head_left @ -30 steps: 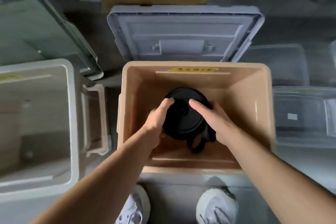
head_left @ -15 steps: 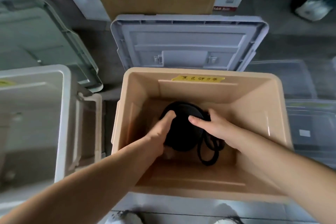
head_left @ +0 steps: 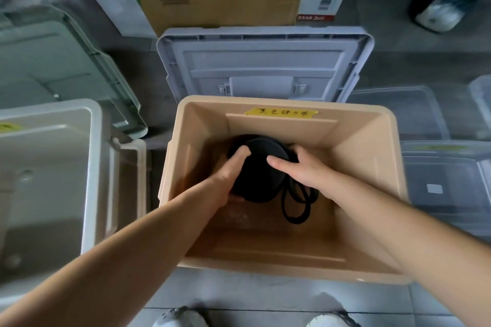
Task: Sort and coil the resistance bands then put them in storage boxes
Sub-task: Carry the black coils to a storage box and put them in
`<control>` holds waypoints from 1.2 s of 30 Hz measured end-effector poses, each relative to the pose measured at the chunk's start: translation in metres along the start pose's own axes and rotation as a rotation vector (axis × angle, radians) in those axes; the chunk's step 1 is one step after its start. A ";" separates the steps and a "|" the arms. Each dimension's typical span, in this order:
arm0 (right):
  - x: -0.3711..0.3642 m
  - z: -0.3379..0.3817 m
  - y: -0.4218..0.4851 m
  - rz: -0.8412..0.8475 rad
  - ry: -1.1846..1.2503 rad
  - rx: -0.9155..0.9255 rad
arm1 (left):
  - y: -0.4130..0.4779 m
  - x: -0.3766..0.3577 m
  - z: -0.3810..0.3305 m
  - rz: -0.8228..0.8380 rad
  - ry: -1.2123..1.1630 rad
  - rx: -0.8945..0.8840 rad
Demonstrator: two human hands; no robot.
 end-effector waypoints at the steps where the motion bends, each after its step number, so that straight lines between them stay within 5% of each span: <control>1: 0.004 0.001 -0.001 0.008 -0.101 -0.014 | -0.001 0.000 0.000 -0.002 0.025 -0.001; 7: 0.026 0.013 -0.027 0.061 -0.466 0.012 | -0.016 0.018 -0.024 -0.202 0.201 -0.202; 13: 0.057 0.039 -0.043 0.082 -0.682 0.087 | -0.036 0.018 -0.027 -0.133 0.348 -0.293; 21: 0.092 0.085 -0.167 0.136 -0.280 -0.052 | -0.174 0.047 -0.037 -0.199 0.452 -0.184; 28: 0.172 0.184 -0.345 -0.013 -0.080 -0.201 | -0.380 0.074 -0.036 -0.182 0.541 -0.045; 33: 0.197 0.267 -0.486 -0.070 0.043 -0.192 | -0.527 0.051 -0.058 -0.112 0.703 -0.181; 36: 0.209 0.294 -0.573 -0.226 0.099 -0.206 | -0.595 0.016 -0.063 -0.022 1.061 -0.372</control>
Point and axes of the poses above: each hand's wrist, its own y-axis towards the middle knuckle, its own x-axis out of the back of the hand, z = x × y, the point moved 6 cm from there along y, towards the middle knuckle, and after that the axes turned 11 degrees about x, right-handed, at the moved point
